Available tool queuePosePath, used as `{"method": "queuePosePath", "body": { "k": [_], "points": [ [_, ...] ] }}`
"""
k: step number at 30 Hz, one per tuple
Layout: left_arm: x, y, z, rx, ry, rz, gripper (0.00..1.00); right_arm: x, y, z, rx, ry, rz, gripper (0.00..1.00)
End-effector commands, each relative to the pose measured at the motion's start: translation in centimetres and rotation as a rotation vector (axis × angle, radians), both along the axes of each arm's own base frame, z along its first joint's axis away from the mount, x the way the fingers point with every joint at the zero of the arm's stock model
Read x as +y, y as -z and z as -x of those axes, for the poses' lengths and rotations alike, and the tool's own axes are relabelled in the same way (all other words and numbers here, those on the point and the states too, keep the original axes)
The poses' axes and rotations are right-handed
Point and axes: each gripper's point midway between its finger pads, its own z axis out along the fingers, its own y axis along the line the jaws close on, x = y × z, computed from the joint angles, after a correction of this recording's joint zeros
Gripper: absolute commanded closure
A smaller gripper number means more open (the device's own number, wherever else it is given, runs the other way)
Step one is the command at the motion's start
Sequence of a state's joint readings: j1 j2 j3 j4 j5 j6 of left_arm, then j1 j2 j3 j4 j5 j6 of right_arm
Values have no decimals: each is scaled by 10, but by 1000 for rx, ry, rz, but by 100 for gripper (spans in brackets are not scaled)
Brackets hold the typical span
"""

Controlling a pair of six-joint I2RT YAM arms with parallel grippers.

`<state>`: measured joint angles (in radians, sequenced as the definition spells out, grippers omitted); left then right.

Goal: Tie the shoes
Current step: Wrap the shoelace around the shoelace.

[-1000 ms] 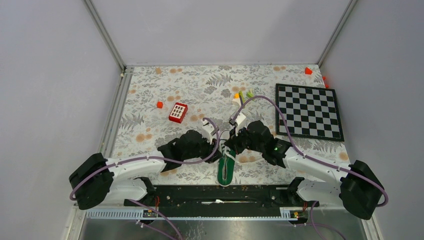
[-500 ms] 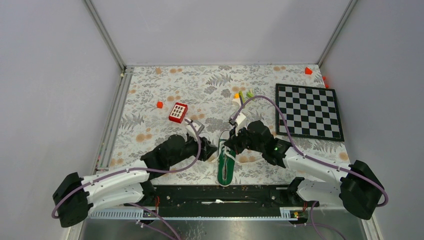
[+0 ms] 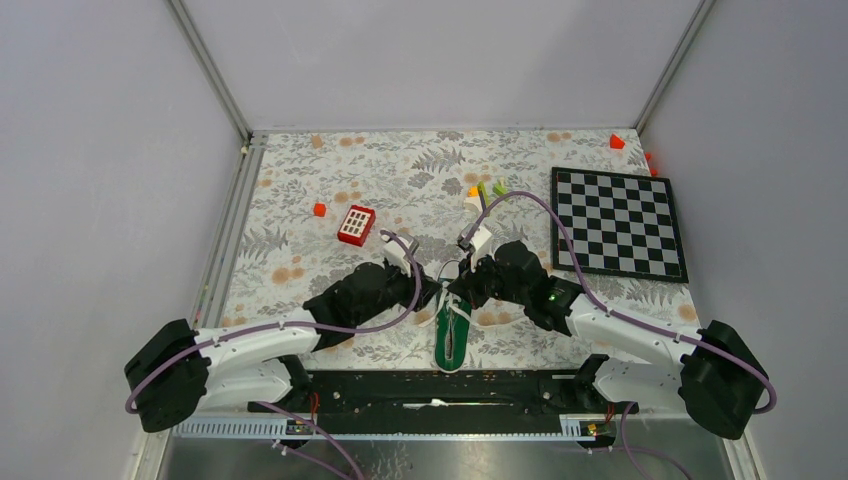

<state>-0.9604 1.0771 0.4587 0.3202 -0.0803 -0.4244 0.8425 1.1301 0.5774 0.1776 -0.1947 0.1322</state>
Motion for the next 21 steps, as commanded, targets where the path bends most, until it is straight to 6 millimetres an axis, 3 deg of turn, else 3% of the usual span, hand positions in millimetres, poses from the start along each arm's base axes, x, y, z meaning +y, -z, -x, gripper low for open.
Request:
{"method": "queuePosePath", "body": {
  "k": [1,6,11,15,21],
  "points": [
    [-17,-30,-5,-50,23,111,68,4,-21,-4,-47,1,-57,100],
    [-15,-27,-1,-37,31,107,67,4,-21,-5,-47,5,-57,100],
    [6,-28,7,-72,7,123,65,3,-20,-4,-43,6,-55,100],
    [20,-33,13,-128,7,135,52,6,-21,-5,-42,1,-60,100],
    [8,-14,28,-131,144,77,44,10,-19,-6,-35,-8,-61,100]
  ]
}}
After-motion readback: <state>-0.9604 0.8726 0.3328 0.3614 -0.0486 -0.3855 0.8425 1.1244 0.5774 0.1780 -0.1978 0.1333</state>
